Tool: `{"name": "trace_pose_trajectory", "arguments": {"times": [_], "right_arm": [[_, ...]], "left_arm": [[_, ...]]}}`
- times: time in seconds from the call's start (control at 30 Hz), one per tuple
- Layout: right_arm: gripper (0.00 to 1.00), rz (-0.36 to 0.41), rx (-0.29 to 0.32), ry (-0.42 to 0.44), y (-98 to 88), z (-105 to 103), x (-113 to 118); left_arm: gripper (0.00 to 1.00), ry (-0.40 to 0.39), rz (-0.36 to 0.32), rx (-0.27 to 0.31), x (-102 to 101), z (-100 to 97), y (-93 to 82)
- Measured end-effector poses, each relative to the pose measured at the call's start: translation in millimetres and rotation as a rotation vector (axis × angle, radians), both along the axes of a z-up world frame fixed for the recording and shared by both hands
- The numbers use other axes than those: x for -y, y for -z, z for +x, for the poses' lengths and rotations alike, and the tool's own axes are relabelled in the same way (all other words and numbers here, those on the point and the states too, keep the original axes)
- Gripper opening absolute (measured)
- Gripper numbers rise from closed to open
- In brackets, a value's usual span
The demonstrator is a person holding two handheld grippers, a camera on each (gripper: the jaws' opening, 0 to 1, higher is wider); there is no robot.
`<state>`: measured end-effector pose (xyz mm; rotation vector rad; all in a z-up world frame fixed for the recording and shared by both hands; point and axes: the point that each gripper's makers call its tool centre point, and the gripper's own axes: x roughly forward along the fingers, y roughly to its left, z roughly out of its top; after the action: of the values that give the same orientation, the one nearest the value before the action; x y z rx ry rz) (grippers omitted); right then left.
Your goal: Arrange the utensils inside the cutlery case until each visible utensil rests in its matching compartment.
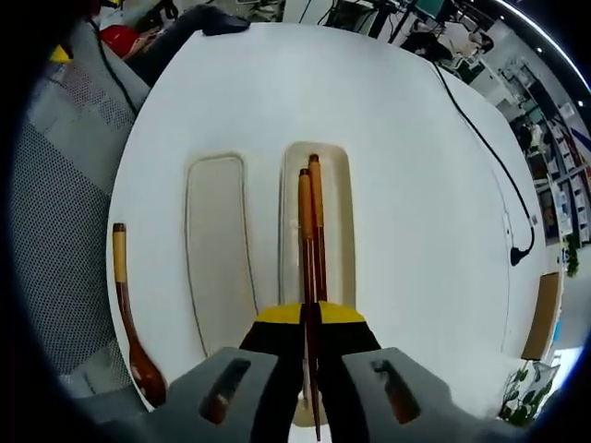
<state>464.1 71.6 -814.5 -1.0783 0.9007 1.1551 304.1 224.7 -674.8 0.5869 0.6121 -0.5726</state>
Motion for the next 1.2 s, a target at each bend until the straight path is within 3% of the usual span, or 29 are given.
{"name": "trace_pose_trajectory", "arguments": {"times": [0.37, 1.1, 1.2], "right_arm": [[0.00, 0.019, -0.005, 0.012, 2.6, 4, -5], [0.00, 0.058, 0.044, 0.036, 1.9, 16, -9], [0.00, 0.070, 0.019, 0.049, 2.7, 14, -11]], "left_arm": [[0.28, 0.001, 0.003, -0.014, 0, -0.8, 2.4], [0.28, 0.001, 0.005, -0.023, 0, -0.6, 3.7], [0.28, 0.000, 0.005, -0.023, 0, -0.6, 3.6]]}}
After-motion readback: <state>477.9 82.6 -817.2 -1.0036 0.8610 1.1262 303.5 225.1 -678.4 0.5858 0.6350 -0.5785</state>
